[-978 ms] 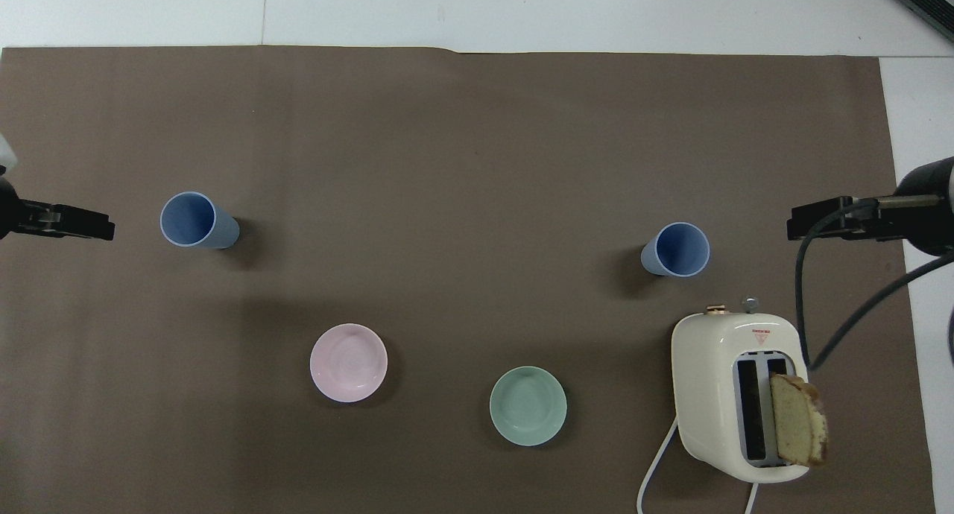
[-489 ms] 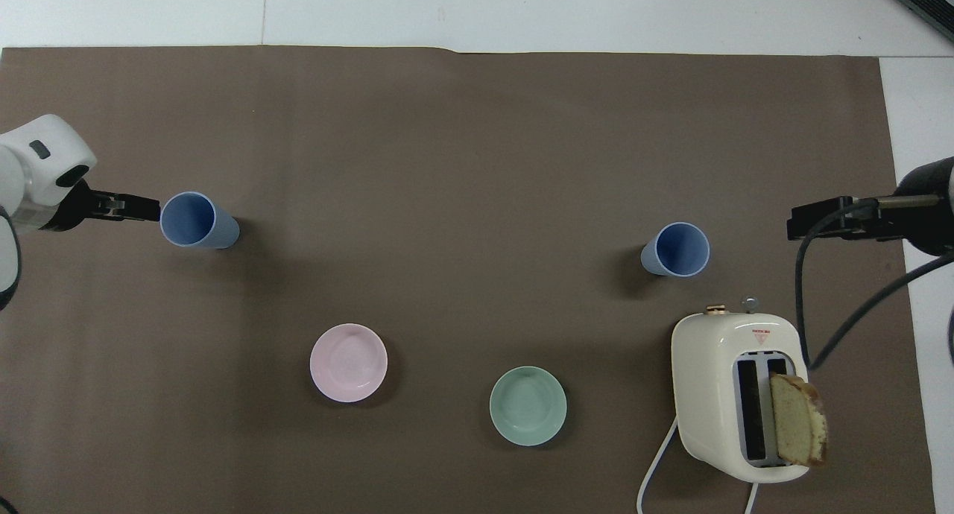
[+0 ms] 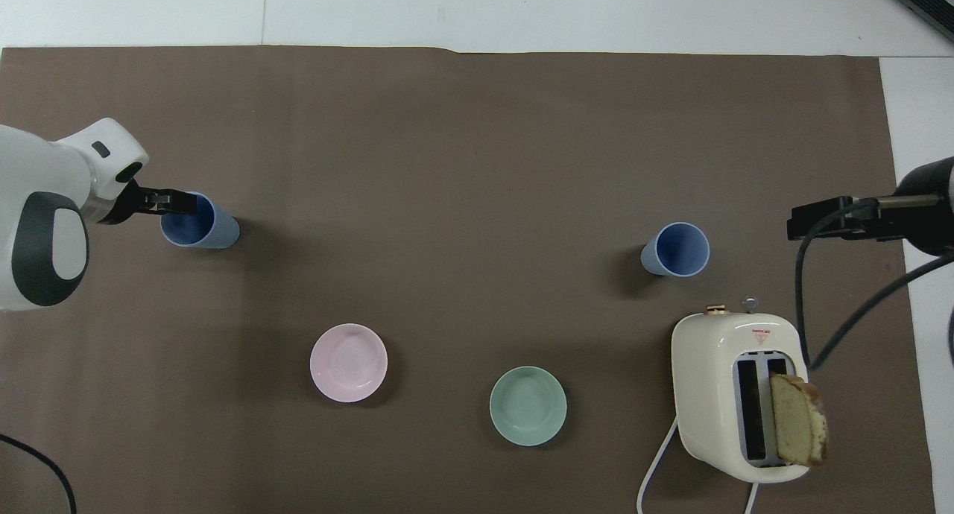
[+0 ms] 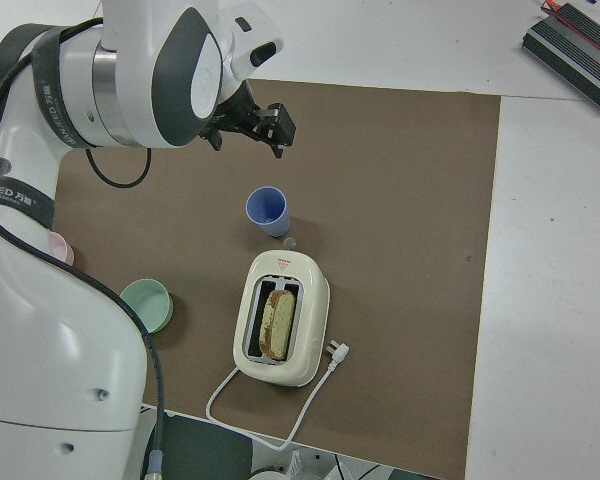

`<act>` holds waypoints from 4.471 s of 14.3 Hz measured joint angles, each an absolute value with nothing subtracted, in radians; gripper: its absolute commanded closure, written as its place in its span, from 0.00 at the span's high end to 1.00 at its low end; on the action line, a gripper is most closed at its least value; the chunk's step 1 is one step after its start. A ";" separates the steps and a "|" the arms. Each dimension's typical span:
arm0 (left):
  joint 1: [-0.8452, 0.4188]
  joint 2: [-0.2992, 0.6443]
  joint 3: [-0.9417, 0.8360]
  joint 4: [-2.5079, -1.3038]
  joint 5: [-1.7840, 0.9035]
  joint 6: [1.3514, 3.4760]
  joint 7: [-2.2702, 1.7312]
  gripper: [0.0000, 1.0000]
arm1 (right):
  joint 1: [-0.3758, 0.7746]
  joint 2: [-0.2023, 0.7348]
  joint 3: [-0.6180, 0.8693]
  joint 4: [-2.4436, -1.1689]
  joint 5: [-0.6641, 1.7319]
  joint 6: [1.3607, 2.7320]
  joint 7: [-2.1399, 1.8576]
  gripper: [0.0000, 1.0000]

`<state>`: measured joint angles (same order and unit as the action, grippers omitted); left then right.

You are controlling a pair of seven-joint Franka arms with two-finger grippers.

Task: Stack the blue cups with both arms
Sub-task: 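Reach the left gripper to the blue cup nearest it and grasp, then carry the blue cup with the left gripper toward the table center, then release the blue cup and withdraw the left gripper while the right gripper reaches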

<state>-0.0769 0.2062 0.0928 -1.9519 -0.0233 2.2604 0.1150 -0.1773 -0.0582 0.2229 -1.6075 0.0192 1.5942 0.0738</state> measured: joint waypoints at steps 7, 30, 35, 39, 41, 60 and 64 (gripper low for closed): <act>-0.093 0.201 0.092 -1.976 -0.023 2.261 0.105 0.00 | -0.177 -0.058 0.223 -1.607 0.019 1.594 0.074 1.00; -0.463 0.189 0.073 -1.960 -0.023 2.268 -0.399 0.00 | -0.177 -0.058 0.223 -1.608 0.019 1.594 0.074 1.00; -0.497 0.211 0.071 -1.976 -0.023 2.305 -0.437 0.00 | -0.177 -0.058 0.223 -1.608 0.019 1.594 0.074 1.00; -0.533 0.212 0.069 -1.976 -0.023 2.313 -0.470 0.00 | -0.177 -0.058 0.223 -1.608 0.020 1.594 0.074 1.00; -0.559 0.212 0.068 -1.976 -0.023 2.316 -0.494 0.24 | -0.177 -0.058 0.223 -1.608 0.020 1.594 0.074 1.00; -0.343 0.033 0.111 -1.772 -0.020 1.899 -0.165 1.00 | -0.171 0.085 0.227 -1.827 0.020 1.893 0.074 1.00; -0.236 0.033 0.113 -1.659 -0.019 1.781 -0.007 1.00 | -0.161 0.142 0.227 -1.893 0.020 1.988 0.074 1.00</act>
<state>-0.2361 0.0327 0.1132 -1.6592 -0.0194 1.7810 -0.0073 -0.1606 0.1420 0.2268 -1.8926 0.0203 1.9879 0.0736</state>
